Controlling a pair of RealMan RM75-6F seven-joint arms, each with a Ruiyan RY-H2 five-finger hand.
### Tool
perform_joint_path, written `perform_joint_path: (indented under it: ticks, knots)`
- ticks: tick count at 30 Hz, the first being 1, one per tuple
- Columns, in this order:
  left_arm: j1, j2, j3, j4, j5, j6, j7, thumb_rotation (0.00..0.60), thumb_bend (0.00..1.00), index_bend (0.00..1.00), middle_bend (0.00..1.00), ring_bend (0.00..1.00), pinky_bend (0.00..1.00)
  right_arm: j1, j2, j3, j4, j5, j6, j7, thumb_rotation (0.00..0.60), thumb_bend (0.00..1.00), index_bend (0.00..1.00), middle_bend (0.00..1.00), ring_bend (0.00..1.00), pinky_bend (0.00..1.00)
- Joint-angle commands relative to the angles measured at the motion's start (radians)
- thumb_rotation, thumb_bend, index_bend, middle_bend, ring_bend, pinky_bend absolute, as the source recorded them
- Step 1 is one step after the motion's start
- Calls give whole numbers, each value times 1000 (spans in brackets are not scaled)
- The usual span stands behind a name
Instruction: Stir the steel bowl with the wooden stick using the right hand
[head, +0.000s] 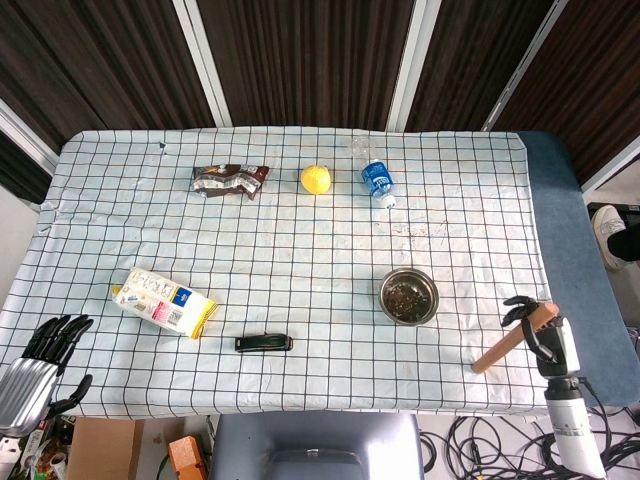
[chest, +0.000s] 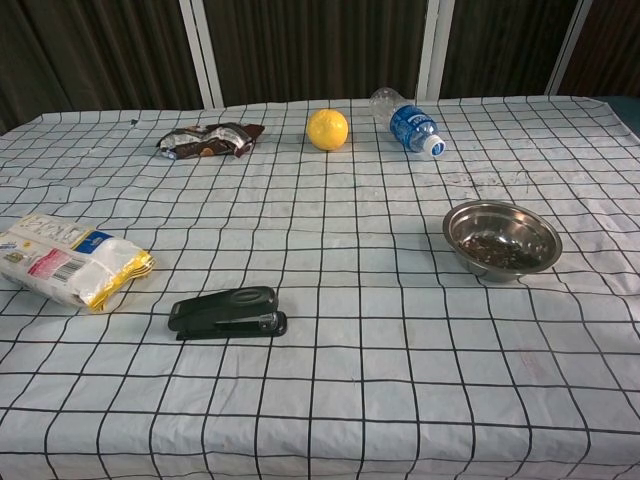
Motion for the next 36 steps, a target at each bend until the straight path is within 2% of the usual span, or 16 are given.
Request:
perform_joint_path:
  ticks: [1, 5, 11, 13, 15, 18, 22, 27, 32, 36]
  knots:
    - [0, 0, 0, 0, 0, 0, 0, 600, 390, 0, 71, 0, 77, 2, 3, -2, -5, -3, -2, -7, 500, 363, 760, 627, 713, 740]
    - [0, 0, -1, 1, 0, 1, 0, 600, 390, 0, 71, 0, 77, 7, 6, 0, -14, -4, 1, -11, 511, 363, 845, 707, 789, 813]
    - [0, -1, -2, 3, 0, 4, -2, 600, 390, 0, 72, 0, 77, 4, 10, 5, -22, 0, 10, -13, 509, 363, 861, 728, 805, 822]
    - [0, -2, -2, 4, 1, 5, -3, 600, 390, 0, 73, 0, 77, 5, 10, 6, -23, 1, 10, -16, 523, 363, 881, 752, 825, 843]
    - [0, -3, -1, 4, 2, 5, -2, 600, 390, 0, 72, 0, 77, 4, 12, 6, -25, -2, 17, -12, 573, 369, 933, 804, 869, 893]
    - [0, -3, -2, 4, 1, 4, -1, 600, 390, 0, 72, 0, 77, 3, 12, 9, -29, -7, 37, -13, 600, 433, 995, 895, 948, 973]
    - [-1, -3, -2, 4, 1, 3, -1, 600, 389, 0, 75, 0, 77, 4, 6, 26, -36, -1, 66, -43, 600, 636, 1000, 995, 1000, 1000]
    - [0, -4, -2, 5, 1, 5, -1, 600, 389, 0, 77, 0, 77, 20, -6, 57, -47, 3, 98, -86, 600, 696, 1000, 1000, 1000, 1000]
    - [-4, -7, -2, 4, 1, -3, 5, 600, 390, 0, 77, 0, 77, 105, -73, 133, -34, -17, 183, -246, 600, 706, 1000, 1000, 1000, 1000]
    - [-5, -7, -2, 3, 1, -5, 7, 600, 389, 0, 77, 0, 77, 138, -92, 145, -26, -28, 192, -283, 600, 710, 1000, 1000, 1000, 1000]
